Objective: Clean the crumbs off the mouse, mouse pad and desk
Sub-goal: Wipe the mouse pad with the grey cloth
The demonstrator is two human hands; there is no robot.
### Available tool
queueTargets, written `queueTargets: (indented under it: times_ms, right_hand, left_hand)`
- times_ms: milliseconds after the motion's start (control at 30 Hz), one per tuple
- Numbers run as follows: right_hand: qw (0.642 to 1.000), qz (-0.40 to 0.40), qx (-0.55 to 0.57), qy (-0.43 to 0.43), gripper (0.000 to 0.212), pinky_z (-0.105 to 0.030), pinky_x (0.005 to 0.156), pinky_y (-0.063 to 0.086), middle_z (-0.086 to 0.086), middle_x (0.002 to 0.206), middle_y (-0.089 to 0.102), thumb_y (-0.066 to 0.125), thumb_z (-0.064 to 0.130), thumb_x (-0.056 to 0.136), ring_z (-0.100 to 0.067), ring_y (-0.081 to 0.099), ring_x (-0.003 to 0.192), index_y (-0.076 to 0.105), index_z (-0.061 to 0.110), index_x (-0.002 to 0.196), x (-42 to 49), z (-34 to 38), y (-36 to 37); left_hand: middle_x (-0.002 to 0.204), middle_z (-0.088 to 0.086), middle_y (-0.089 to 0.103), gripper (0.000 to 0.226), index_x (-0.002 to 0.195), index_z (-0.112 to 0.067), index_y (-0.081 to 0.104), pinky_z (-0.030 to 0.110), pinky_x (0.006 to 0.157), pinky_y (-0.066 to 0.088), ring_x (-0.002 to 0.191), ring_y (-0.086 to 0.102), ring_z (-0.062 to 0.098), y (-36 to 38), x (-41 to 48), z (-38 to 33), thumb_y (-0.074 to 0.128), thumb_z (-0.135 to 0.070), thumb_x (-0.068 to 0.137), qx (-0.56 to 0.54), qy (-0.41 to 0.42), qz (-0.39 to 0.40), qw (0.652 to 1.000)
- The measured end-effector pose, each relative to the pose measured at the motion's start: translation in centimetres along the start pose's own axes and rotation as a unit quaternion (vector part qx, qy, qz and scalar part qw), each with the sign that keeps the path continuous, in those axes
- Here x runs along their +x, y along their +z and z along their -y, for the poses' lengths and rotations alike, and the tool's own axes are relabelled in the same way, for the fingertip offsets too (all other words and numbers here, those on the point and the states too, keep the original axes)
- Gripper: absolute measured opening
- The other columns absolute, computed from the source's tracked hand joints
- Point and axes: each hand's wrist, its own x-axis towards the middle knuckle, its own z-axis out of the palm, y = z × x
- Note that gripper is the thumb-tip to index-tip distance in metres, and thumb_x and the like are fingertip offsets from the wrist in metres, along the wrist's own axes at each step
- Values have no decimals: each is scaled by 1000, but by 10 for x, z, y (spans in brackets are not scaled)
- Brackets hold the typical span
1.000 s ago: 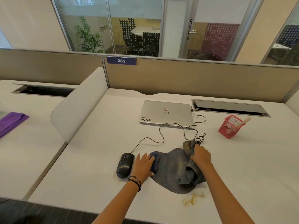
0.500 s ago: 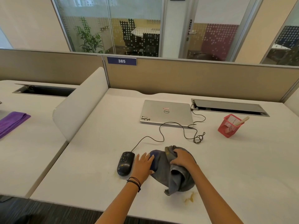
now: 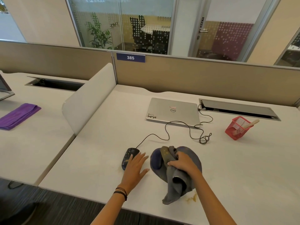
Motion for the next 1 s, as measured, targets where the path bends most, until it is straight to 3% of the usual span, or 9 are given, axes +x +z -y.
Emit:
queueTargets:
  times_ms: [100,233,367,667,800,867,1000]
  right_hand:
    - [1000,-4,2,10,33,-27,70,43,-2,89,57,66,38,76,-18,57,85,50,16,95,-6,7,19]
    - [1000,-22,5,14,58,-29,85,48,-8,117,60,71,37,77,-23,60,105,45,8,121,-11,13,48]
    - [999,-30,-13,30,77,-35,94,48,-13,130,53,71,38,78,-28,57,115,31,4,133,-14,13,60]
    - [996,-6,-75,37,84,-35,96,47,-16,135,49,68,33,81,-29,55,118,19,2,142,-10,11,52]
    - [993,-3,-103,53,74,-34,87,48,-10,128,53,68,27,79,-27,56,114,27,8,138,-7,3,34]
    - [995,-1,-82,56,73,-34,85,47,-9,127,53,68,32,78,-26,56,113,31,9,136,-6,0,23]
    - [999,-14,26,31,74,-34,96,43,-9,130,53,69,45,76,-25,53,116,37,11,134,-4,-2,9]
  left_hand:
    - [159,-4,15,56,149,-26,23,35,113,-26,149,2,18,0,11,-17,36,-45,98,63,28,2,998]
    - [160,-5,6,54,150,-29,17,41,114,-21,149,-4,18,1,25,-35,34,-38,100,126,54,19,990]
    - [161,1,8,55,151,-20,14,40,113,-21,149,-3,21,7,29,-40,33,-30,101,159,62,38,985]
    - [161,5,6,54,151,-17,13,41,118,-13,149,-4,24,17,26,-32,30,-30,102,169,58,68,981]
    - [161,6,1,54,151,-18,14,43,118,-11,148,-8,25,20,27,-27,30,-34,102,164,52,87,981]
    - [161,6,-5,55,151,-21,13,43,118,-10,148,-12,25,20,27,-23,29,-38,101,145,48,98,983]
    - [159,2,-12,59,151,-28,8,37,117,-13,147,-15,24,15,18,-7,33,-42,100,74,45,78,993]
